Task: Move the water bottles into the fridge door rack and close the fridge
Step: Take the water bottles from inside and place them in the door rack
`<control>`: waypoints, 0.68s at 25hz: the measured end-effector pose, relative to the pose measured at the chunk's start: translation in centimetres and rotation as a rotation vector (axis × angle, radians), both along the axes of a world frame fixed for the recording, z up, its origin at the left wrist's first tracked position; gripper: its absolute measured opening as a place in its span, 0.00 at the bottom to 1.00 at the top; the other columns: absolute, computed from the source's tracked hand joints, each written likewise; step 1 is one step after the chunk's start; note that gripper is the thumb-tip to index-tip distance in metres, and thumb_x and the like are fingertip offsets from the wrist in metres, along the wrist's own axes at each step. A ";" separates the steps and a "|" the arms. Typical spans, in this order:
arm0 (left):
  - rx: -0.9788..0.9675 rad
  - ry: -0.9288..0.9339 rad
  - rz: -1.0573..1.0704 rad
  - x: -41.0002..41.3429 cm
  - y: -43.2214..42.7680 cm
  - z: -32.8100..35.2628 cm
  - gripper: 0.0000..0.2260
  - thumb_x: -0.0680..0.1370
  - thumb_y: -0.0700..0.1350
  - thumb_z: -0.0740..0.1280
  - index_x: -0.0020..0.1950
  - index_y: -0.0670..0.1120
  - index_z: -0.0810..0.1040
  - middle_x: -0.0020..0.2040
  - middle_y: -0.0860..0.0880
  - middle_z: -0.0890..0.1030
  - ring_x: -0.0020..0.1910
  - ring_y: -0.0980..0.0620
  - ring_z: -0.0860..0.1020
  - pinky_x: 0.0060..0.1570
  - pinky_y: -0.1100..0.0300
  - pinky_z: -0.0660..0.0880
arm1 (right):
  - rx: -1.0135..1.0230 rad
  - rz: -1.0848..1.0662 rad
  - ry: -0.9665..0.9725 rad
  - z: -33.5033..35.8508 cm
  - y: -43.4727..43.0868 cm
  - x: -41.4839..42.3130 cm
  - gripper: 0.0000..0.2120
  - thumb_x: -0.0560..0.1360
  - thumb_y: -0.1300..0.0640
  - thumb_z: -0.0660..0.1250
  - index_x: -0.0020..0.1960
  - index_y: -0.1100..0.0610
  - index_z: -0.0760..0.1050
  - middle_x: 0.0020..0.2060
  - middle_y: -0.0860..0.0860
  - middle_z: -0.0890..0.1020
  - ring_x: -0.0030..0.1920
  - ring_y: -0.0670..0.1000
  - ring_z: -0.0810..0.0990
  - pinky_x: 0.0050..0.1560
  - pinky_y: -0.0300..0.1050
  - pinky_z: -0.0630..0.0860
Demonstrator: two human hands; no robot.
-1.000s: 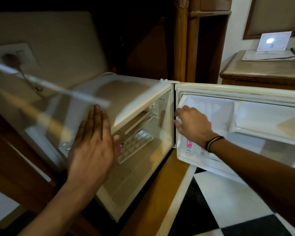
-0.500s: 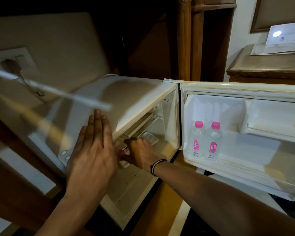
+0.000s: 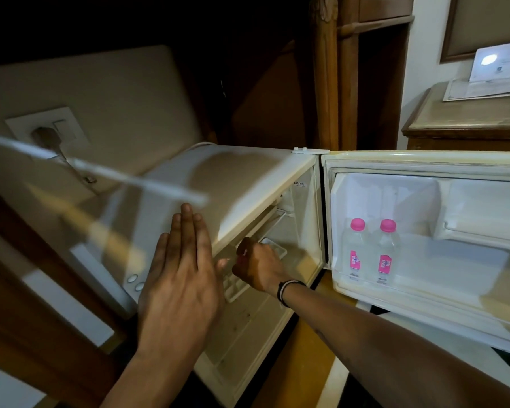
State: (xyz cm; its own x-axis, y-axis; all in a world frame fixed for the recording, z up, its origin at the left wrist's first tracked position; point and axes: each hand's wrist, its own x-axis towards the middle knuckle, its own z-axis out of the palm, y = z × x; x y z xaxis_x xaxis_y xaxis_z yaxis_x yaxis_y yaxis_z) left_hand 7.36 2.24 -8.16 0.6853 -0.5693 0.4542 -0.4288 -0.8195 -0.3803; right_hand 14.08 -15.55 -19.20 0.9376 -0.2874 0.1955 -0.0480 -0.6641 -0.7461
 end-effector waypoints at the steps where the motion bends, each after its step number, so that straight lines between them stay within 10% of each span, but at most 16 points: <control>1: -0.002 -0.005 -0.004 0.0 0.0 0.0 0.33 0.88 0.55 0.43 0.86 0.33 0.53 0.87 0.31 0.57 0.86 0.36 0.64 0.85 0.41 0.66 | 0.073 -0.007 0.030 0.2 -0.1 0.1 0.17 0.73 0.52 0.75 0.58 0.55 0.77 0.47 0.53 0.85 0.47 0.55 0.84 0.48 0.52 0.83; 7: -0.031 0.000 -0.020 0.1 0.0 -0.1 0.33 0.88 0.54 0.45 0.86 0.33 0.55 0.86 0.30 0.60 0.86 0.35 0.65 0.84 0.40 0.67 | 0.266 -0.093 0.095 0.7 -0.6 -0.1 0.10 0.78 0.57 0.72 0.57 0.61 0.80 0.58 0.59 0.84 0.49 0.55 0.84 0.45 0.44 0.82; 17: -0.111 0.101 -0.023 0.0 -0.6 0.3 0.35 0.86 0.55 0.43 0.85 0.32 0.58 0.85 0.30 0.62 0.84 0.35 0.68 0.83 0.39 0.67 | -0.213 -0.004 -0.043 11.0 -12.1 -13.1 0.11 0.73 0.64 0.78 0.55 0.57 0.87 0.53 0.52 0.88 0.52 0.49 0.84 0.54 0.43 0.81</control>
